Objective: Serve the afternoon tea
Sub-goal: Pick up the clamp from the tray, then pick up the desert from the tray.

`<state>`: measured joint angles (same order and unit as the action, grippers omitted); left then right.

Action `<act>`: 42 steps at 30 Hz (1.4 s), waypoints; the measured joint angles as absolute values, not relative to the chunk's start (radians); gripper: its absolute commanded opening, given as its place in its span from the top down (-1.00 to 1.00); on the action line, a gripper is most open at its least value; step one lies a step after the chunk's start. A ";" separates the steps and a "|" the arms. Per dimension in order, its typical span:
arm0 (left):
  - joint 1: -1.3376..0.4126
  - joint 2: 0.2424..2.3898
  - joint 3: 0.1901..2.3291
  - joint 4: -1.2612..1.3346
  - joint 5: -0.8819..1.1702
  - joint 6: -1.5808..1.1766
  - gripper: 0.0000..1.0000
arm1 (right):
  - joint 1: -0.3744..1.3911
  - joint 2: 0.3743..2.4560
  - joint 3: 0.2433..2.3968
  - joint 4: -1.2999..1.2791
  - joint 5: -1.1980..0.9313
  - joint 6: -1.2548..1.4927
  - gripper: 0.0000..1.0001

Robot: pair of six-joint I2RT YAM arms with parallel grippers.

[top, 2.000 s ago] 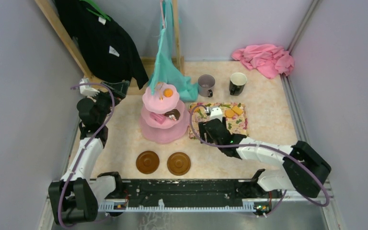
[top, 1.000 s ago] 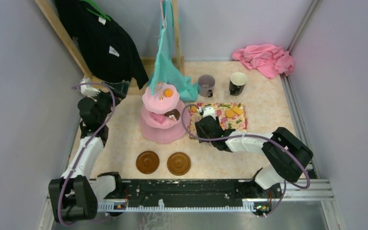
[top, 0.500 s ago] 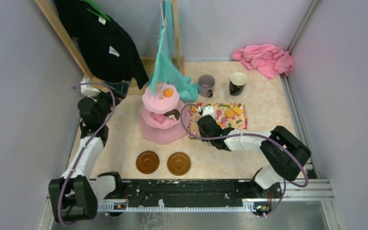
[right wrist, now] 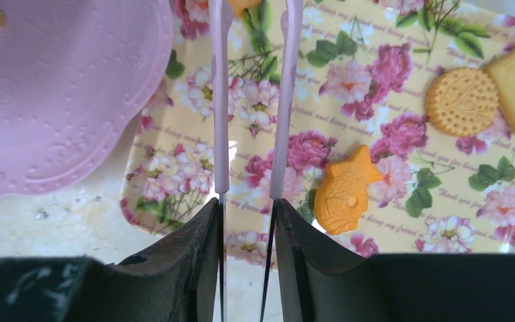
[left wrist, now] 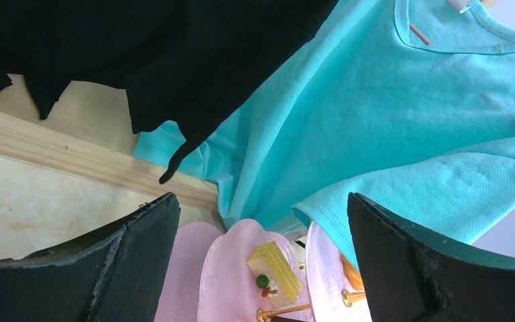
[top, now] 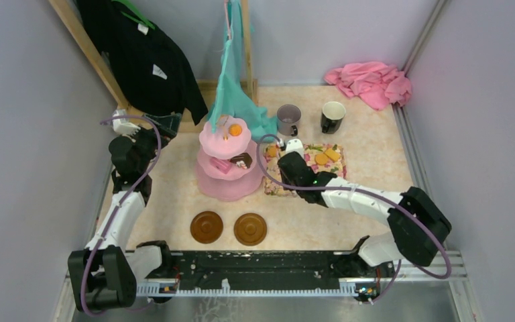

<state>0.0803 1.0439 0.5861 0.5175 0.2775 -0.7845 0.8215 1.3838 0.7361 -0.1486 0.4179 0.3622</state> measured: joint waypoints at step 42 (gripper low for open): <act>0.080 1.010 0.586 0.518 0.282 -0.797 -0.99 | 0.822 1.066 0.757 -0.745 0.361 0.578 0.22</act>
